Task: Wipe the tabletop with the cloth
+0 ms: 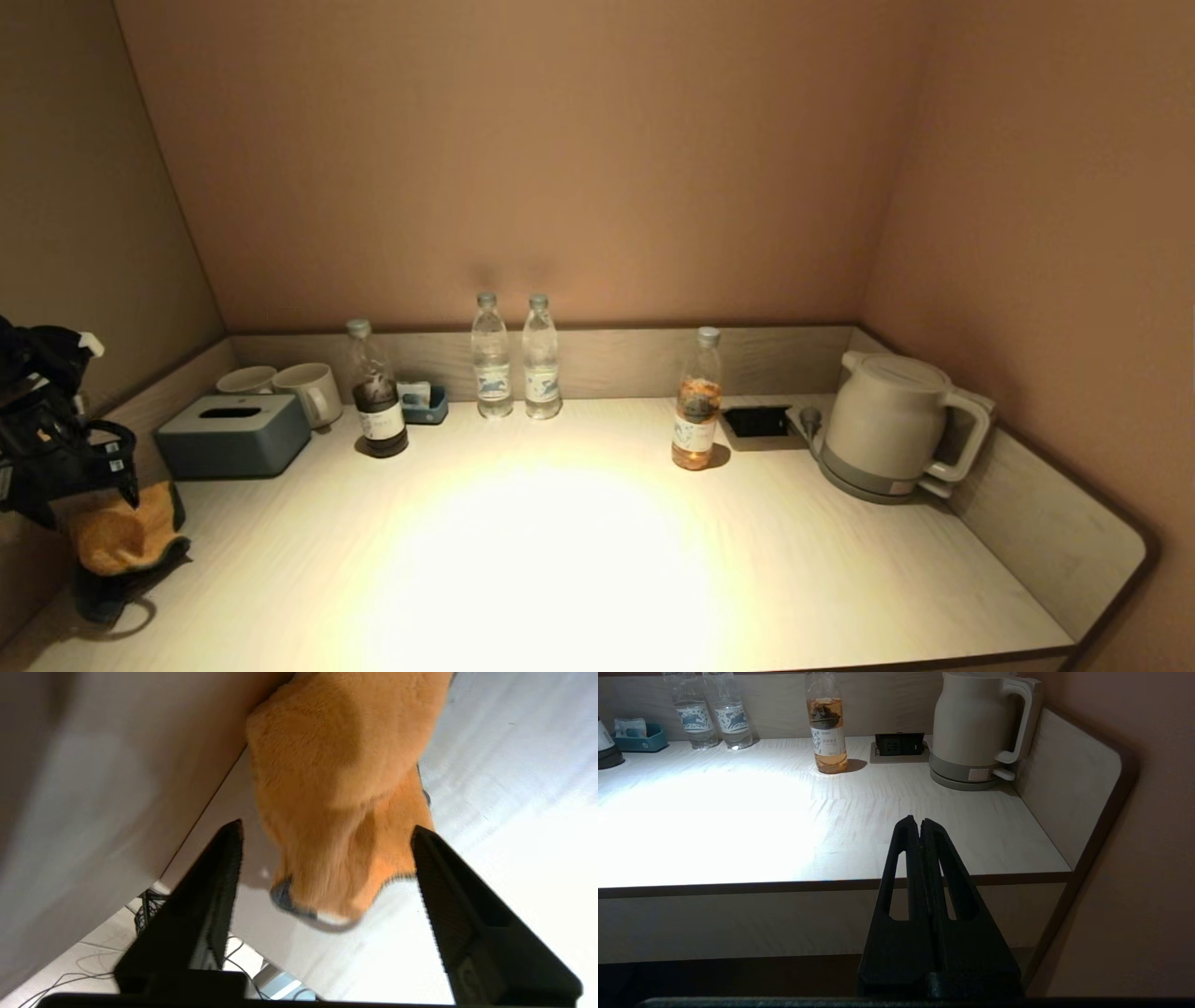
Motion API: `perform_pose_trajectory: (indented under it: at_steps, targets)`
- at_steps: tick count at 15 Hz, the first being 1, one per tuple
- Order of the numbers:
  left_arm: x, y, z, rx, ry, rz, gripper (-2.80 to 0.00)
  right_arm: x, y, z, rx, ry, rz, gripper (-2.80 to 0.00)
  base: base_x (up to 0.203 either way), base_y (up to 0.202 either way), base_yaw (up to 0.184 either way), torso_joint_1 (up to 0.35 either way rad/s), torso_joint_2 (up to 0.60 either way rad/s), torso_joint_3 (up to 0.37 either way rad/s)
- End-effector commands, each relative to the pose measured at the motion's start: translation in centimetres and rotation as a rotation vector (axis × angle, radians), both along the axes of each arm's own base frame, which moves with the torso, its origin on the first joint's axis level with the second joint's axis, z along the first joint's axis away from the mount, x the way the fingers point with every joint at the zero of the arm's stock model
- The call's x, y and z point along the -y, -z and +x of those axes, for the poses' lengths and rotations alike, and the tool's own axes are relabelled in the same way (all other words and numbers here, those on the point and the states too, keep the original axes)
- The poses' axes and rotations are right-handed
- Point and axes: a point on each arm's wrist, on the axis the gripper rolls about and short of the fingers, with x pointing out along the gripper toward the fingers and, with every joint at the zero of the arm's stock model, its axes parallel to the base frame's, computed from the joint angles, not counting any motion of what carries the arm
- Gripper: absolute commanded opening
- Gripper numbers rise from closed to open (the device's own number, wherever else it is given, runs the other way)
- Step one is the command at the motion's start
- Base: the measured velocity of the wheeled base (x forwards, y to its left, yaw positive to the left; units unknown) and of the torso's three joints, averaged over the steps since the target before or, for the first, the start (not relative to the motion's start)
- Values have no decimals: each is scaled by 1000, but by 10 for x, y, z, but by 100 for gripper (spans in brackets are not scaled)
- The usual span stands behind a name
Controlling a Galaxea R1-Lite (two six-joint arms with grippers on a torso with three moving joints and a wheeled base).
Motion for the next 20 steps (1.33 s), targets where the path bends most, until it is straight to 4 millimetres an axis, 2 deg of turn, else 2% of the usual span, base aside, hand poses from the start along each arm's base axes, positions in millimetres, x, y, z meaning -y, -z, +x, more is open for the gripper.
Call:
perform_pose_trajectory:
  at_steps: [1, 2, 3, 4, 6, 8, 9, 11, 12, 14, 16, 20]
  targets:
    - [5, -23, -9, 43, 6, 3, 0, 0, 0, 0, 1, 1, 0, -280, 0, 0, 0, 0, 0, 0]
    - [11, -44, -16, 90, 18, 3, 0, 0, 0, 0, 1, 1, 0, -280, 0, 0, 0, 0, 0, 0]
    - [21, -75, -29, 157, 38, 7, 0, 0, 0, 0, 1, 1, 0, -280, 0, 0, 0, 0, 0, 0]
    - [31, -101, -42, 217, 63, 7, -280, 0, 0, 0, 1, 1, 0, -280, 0, 0, 0, 0, 0, 0]
    - [51, -144, -70, 331, 126, -19, -280, 0, 0, 0, 1, 1, 0, -280, 0, 0, 0, 0, 0, 0]
    - [65, -165, -89, 400, 194, -67, -280, 0, 0, 0, 1, 1, 0, -280, 0, 0, 0, 0, 0, 0]
    - [72, -180, -105, 453, 236, -79, -280, 0, 0, 0, 1, 1, 0, -280, 0, 0, 0, 0, 0, 0]
    - [91, -209, -150, 557, 360, -81, -280, 0, 0, 0, 1, -1, 0, -280, 0, 0, 0, 0, 0, 0]
    - [99, -217, -170, 592, 432, -74, -280, 0, 0, 0, 1, 1, 0, -280, 0, 0, 0, 0, 0, 0]
    - [107, -218, -191, 625, 541, -63, -280, 0, 0, 0, 1, 1, 0, -280, 0, 0, 0, 0, 0, 0]
    - [118, -223, -222, 720, 607, -6, -280, 0, 0, 0, 1, 1, 0, -280, 0, 0, 0, 0, 0, 0]
    - [136, -222, -268, 865, 735, 38, -280, 0, 0, 0, 1, 1, 0, -280, 0, 0, 0, 0, 0, 0]
